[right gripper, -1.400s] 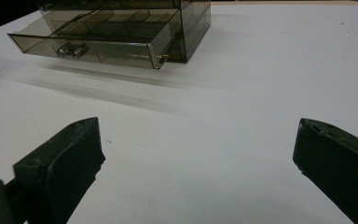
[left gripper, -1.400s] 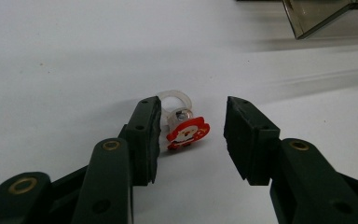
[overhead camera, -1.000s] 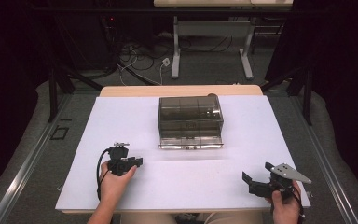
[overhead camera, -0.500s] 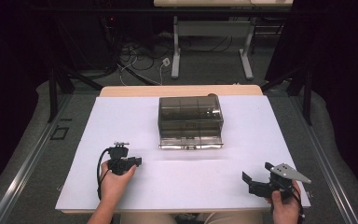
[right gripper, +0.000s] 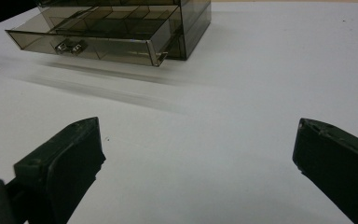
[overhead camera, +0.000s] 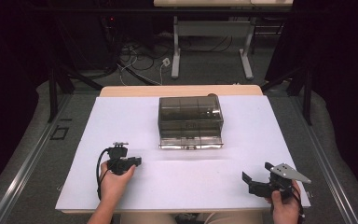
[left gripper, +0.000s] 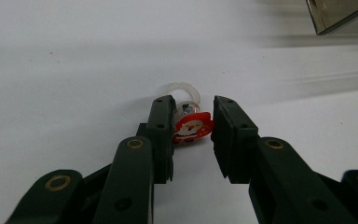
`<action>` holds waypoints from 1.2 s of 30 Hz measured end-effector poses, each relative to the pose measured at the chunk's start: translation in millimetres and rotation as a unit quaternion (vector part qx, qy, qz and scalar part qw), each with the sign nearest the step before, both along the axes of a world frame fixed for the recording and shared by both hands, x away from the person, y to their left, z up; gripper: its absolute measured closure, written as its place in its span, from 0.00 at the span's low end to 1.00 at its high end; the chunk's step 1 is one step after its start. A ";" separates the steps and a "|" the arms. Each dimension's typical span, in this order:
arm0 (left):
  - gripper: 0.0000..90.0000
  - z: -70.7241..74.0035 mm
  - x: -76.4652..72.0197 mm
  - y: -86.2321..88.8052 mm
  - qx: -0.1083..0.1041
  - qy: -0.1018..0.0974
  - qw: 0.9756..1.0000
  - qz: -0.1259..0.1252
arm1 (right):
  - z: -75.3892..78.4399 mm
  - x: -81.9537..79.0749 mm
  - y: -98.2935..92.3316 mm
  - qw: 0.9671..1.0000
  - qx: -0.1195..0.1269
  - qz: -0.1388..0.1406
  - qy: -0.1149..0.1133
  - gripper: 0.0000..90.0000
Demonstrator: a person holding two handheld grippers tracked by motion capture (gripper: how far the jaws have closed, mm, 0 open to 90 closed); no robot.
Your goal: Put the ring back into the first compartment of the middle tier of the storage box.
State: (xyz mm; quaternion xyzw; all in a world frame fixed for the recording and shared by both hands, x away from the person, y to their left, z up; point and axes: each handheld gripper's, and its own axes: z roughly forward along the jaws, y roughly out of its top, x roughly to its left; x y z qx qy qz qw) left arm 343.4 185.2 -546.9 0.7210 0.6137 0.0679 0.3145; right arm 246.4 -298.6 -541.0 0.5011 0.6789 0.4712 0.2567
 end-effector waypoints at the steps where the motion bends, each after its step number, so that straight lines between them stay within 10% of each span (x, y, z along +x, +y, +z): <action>1: 0.77 0.0 0.0 0.0 0.000 0.000 1.000 0.000 | 0.0 0.0 0.0 1.000 0.000 0.000 0.000 0.01; 36: 0.77 8.0 -5.1 17.0 -0.023 -0.010 1.000 0.018 | -0.4 0.3 0.1 1.000 0.004 -0.003 0.002 0.01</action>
